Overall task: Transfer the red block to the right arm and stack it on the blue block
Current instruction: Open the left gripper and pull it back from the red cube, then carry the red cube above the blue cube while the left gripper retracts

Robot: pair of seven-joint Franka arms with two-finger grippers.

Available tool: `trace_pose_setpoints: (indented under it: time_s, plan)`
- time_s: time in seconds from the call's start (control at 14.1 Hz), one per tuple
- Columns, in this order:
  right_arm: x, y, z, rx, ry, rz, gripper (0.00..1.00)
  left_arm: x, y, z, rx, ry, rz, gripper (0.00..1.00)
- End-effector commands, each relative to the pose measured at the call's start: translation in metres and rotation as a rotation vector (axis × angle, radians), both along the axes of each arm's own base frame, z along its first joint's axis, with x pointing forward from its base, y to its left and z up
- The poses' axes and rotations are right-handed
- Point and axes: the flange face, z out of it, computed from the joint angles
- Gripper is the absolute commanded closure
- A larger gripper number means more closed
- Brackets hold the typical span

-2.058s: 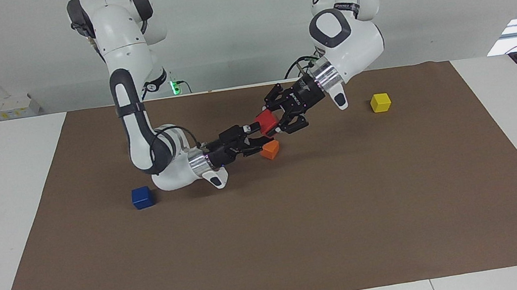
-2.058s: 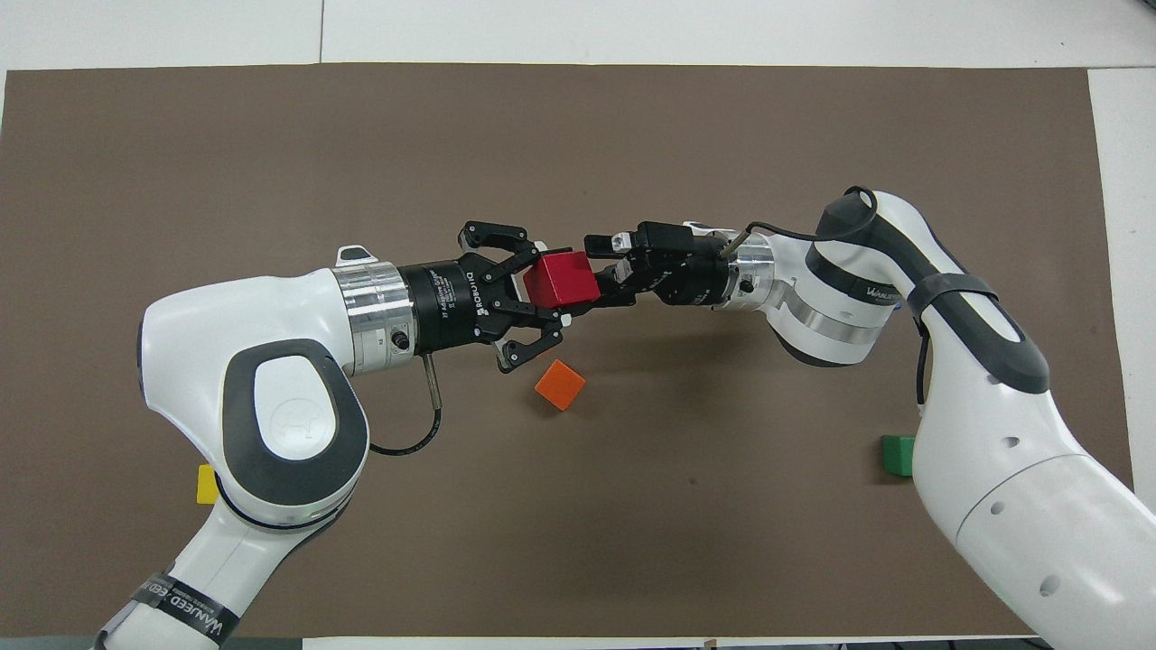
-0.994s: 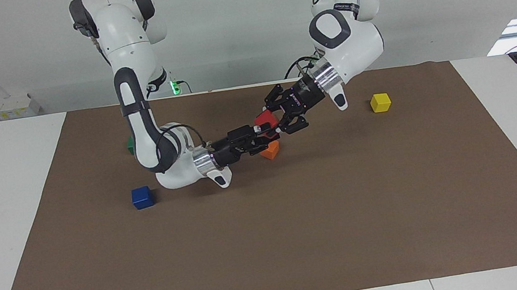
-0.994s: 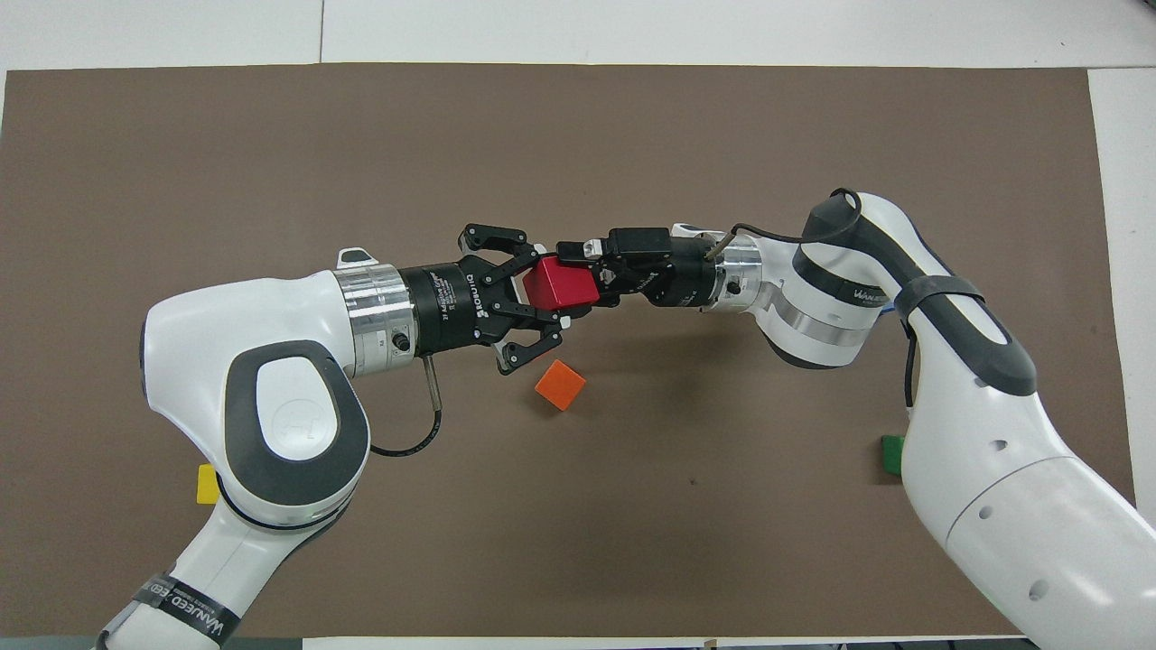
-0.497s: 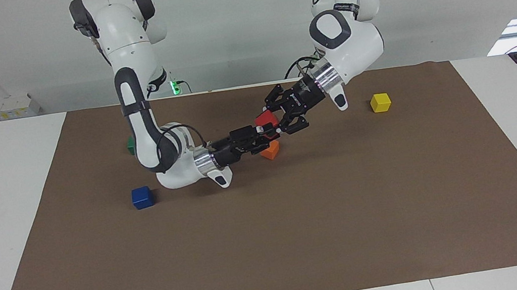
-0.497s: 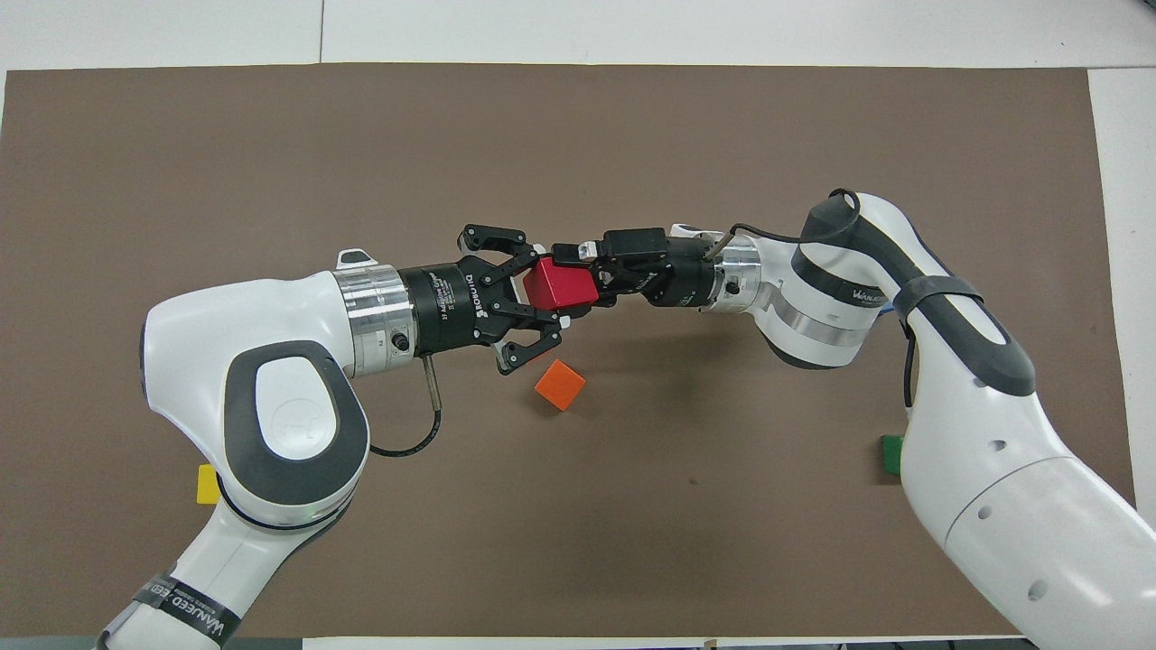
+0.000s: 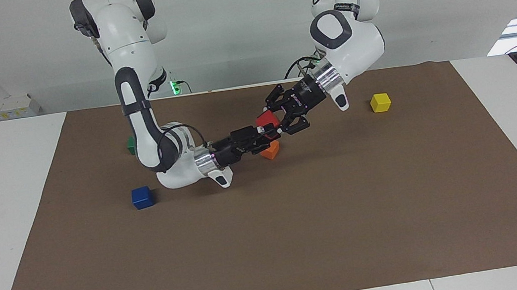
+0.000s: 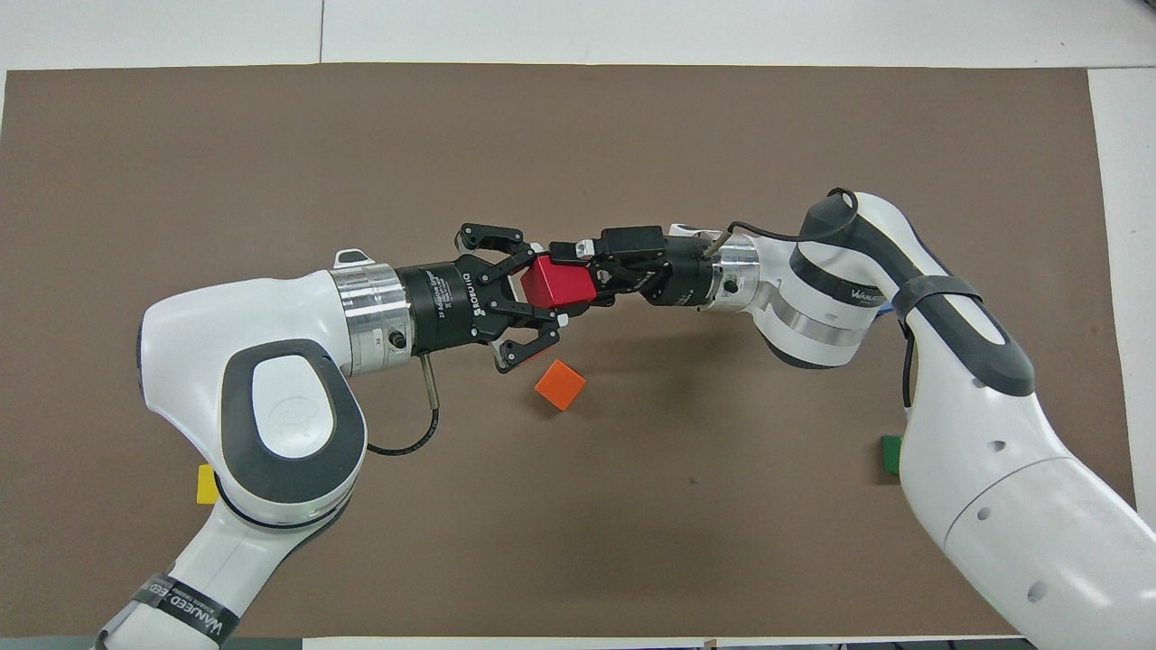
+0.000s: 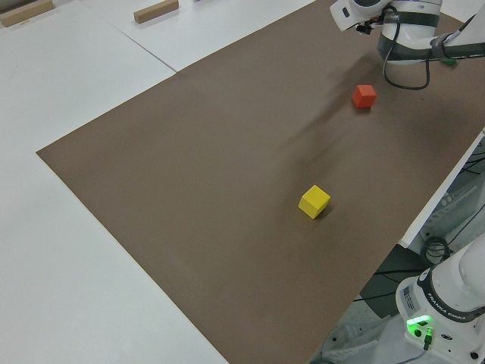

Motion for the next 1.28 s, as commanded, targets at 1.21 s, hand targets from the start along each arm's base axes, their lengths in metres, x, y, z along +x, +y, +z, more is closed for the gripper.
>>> trace_pose_setpoints:
  time_s: [1.21]
  plan:
    - [0.011, -0.017, 0.05, -0.162, 0.105, -0.035, 1.0, 0.04, 0.259, -0.017, 0.229, -0.245, -0.313, 0.0]
